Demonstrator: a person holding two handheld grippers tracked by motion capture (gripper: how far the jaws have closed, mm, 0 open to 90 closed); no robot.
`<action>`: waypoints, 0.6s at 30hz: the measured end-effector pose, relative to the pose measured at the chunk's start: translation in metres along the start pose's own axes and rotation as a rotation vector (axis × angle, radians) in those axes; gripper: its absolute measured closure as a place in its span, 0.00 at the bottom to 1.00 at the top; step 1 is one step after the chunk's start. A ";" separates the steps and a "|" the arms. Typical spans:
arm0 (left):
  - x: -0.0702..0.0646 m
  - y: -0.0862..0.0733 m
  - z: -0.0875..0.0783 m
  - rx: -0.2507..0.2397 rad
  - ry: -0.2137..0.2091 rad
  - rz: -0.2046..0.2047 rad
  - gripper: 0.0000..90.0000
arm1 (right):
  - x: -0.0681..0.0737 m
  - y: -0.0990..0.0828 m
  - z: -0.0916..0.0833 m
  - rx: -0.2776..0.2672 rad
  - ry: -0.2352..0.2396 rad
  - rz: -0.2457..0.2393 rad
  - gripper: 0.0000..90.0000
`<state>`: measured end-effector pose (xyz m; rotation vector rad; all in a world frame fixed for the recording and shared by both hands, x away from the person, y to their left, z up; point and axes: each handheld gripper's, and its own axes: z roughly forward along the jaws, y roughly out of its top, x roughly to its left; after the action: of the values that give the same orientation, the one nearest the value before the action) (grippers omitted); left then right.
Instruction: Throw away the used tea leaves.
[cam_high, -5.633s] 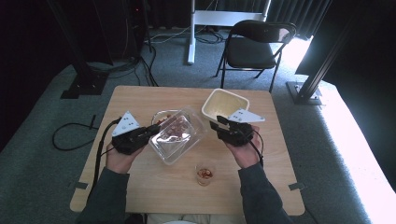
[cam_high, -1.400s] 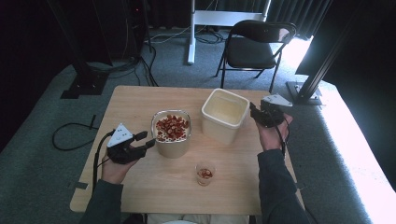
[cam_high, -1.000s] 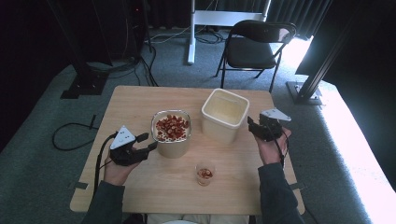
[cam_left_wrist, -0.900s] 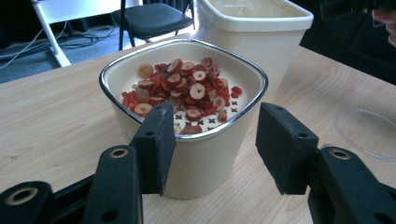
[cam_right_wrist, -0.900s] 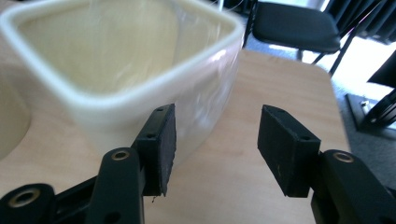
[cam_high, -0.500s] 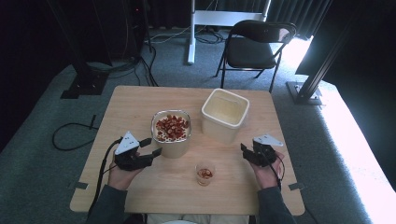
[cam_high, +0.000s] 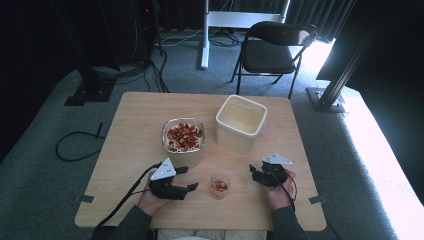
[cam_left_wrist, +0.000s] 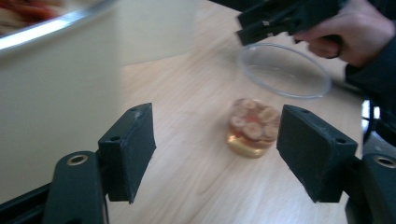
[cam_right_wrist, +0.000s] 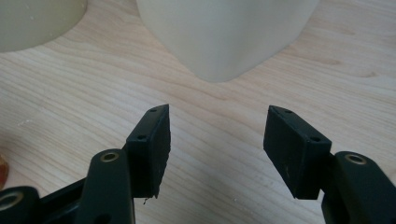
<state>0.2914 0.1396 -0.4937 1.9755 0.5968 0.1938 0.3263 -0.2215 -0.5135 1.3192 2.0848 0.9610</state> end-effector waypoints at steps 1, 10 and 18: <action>-0.002 -0.001 0.006 0.008 -0.025 0.001 0.29 | 0.000 0.000 0.001 0.003 0.000 -0.001 0.45; -0.016 -0.002 0.035 -0.011 -0.099 0.060 0.18 | 0.000 -0.002 0.003 0.011 -0.004 0.000 0.45; -0.019 -0.002 0.060 -0.009 -0.125 0.087 0.18 | 0.000 -0.003 0.004 0.018 -0.011 -0.001 0.45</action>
<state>0.2972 0.0829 -0.5214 1.9900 0.4296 0.1250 0.3277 -0.2214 -0.5187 1.3294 2.0903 0.9349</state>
